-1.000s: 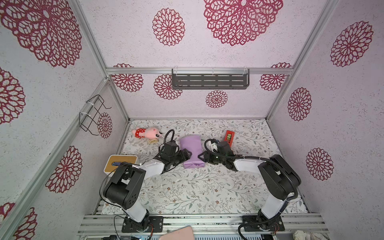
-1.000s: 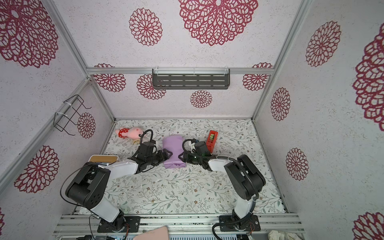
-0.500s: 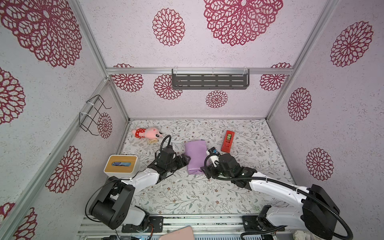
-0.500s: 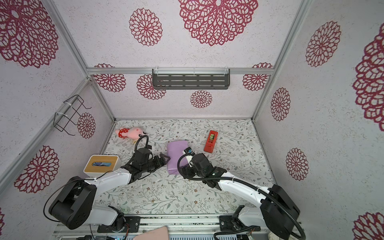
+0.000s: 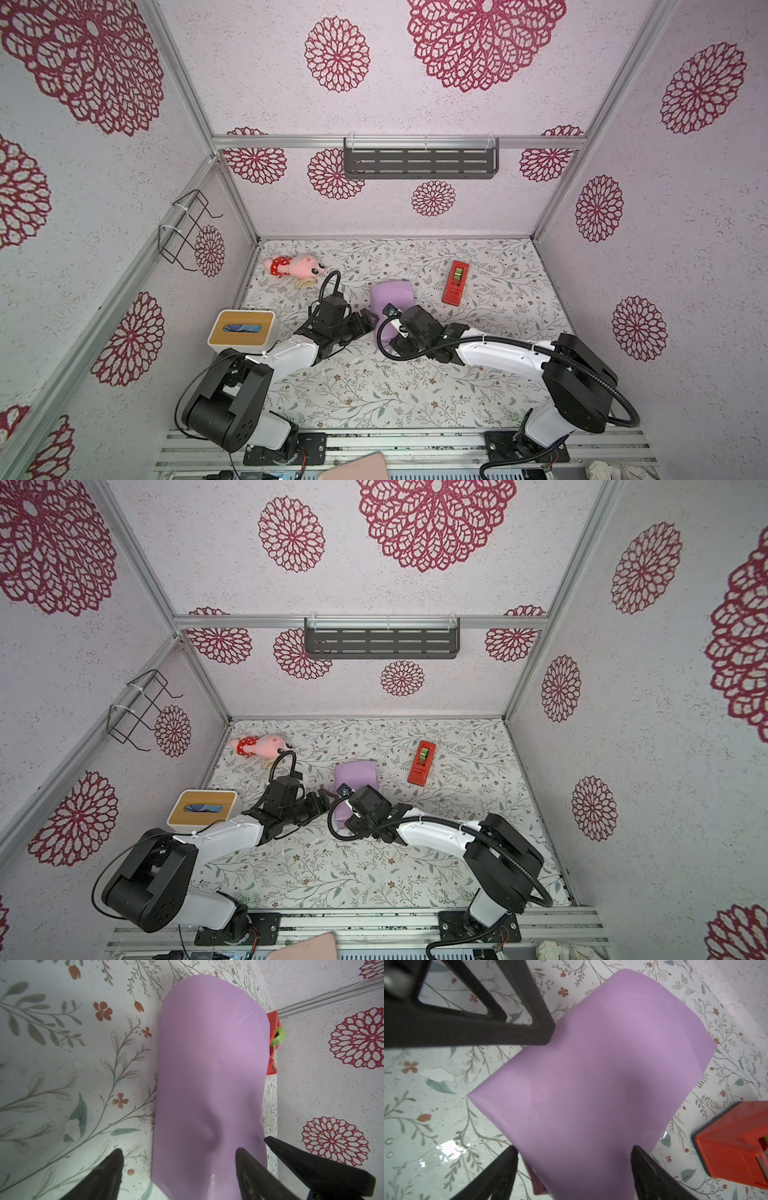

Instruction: Wrap the gift box in paper

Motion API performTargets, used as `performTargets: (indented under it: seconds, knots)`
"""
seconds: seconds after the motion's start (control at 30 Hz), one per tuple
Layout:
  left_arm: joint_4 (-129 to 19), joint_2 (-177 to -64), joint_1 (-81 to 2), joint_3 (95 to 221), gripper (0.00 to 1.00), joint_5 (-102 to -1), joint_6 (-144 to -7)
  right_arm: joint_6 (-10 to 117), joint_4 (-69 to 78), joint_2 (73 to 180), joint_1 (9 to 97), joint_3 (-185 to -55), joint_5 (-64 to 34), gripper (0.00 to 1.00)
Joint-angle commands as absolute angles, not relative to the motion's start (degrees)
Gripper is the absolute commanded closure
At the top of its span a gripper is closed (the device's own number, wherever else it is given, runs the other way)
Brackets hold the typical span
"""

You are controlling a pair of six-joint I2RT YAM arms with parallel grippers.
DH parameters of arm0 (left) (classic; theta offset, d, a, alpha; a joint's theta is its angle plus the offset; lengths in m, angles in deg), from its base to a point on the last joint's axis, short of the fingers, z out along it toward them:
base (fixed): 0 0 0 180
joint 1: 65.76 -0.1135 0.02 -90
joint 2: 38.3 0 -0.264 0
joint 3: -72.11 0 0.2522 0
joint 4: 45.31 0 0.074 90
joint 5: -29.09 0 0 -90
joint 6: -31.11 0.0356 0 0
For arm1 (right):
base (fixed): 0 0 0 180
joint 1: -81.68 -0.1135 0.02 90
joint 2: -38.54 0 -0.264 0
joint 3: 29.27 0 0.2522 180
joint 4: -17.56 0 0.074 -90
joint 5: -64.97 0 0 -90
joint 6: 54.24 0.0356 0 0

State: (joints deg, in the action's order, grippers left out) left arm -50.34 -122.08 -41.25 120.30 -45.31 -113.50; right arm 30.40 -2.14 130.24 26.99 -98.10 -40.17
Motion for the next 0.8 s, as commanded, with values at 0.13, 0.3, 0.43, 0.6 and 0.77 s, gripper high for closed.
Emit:
performTargets:
  seconds: [0.13, 0.3, 0.43, 0.6, 0.77]
  knots:
    - [-48.96, -123.71, -41.72, 120.85, 0.14, -44.74, -112.92, 27.92, -1.19, 129.02, 27.06, -100.22, -45.99, 0.23]
    - [-48.52, -122.69, -41.76, 120.96, 0.12, -44.47, -113.44, 32.59, -0.60, 123.83, 28.97, -98.56, -39.45, 0.20]
    - [-45.88, -122.99, -41.85, 121.32, 0.08, -44.41, -114.86, 43.63, 3.42, 118.90, 37.66, -93.02, -24.38, 0.15]
    - [-45.18, -128.59, -42.11, 126.67, 0.09, -41.78, -117.60, 62.70, 8.69, 125.45, 48.33, -93.64, -9.47, 0.13]
    - [-45.20, -133.61, -42.11, 130.55, 0.12, -41.49, -118.79, 72.19, 14.28, 133.89, 50.81, -96.89, -3.88, 0.16]
